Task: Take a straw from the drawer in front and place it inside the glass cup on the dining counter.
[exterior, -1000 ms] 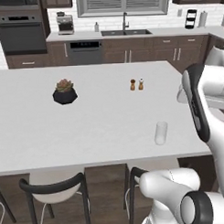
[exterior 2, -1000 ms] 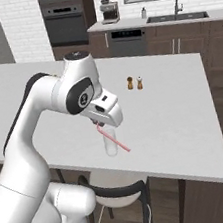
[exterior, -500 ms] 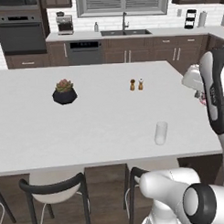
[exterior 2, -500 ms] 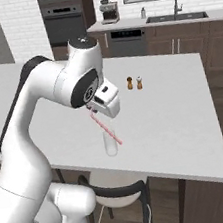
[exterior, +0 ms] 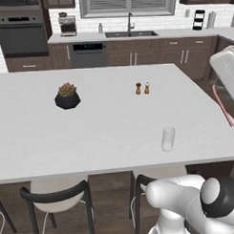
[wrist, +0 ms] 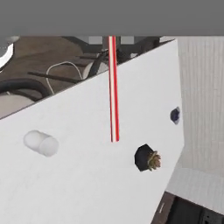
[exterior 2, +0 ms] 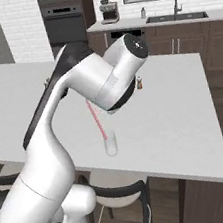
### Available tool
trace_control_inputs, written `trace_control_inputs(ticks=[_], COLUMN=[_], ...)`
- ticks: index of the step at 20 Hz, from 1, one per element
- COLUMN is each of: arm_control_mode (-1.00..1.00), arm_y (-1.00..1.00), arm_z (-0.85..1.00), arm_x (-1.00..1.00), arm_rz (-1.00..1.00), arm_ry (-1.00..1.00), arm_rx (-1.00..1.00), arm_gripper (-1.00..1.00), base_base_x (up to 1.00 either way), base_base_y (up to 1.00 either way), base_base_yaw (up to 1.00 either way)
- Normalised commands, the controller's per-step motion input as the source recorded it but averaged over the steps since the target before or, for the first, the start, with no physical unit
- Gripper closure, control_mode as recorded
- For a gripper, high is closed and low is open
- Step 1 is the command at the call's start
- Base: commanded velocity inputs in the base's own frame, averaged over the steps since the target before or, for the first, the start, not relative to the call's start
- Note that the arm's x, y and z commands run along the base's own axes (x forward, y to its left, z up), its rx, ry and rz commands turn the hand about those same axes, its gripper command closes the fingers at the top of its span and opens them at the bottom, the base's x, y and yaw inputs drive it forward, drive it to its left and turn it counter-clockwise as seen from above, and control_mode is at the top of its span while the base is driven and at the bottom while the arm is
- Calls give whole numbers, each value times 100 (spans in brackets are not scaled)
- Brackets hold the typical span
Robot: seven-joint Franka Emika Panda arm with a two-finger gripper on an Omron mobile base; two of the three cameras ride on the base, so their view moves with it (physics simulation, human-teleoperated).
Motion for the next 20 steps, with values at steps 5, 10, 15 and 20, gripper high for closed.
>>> trace_control_inputs(ticks=[5, 10, 15, 20], arm_control_mode=[-100, -100, -100, -100], arm_y=[17, 31, 16, 0], arm_z=[1, 3, 2, -10], arm_x=[3, 5, 10, 44], arm_rz=[1, 0, 0, 0], arm_ry=[-6, -9, -15, -8], arm_rx=[45, 37, 31, 7], arm_gripper=[100, 100, 100, 100], base_base_x=[0, 0, 0, 0], base_base_y=[0, 0, 0, 0], base_base_yaw=[0, 0, 0, 0])
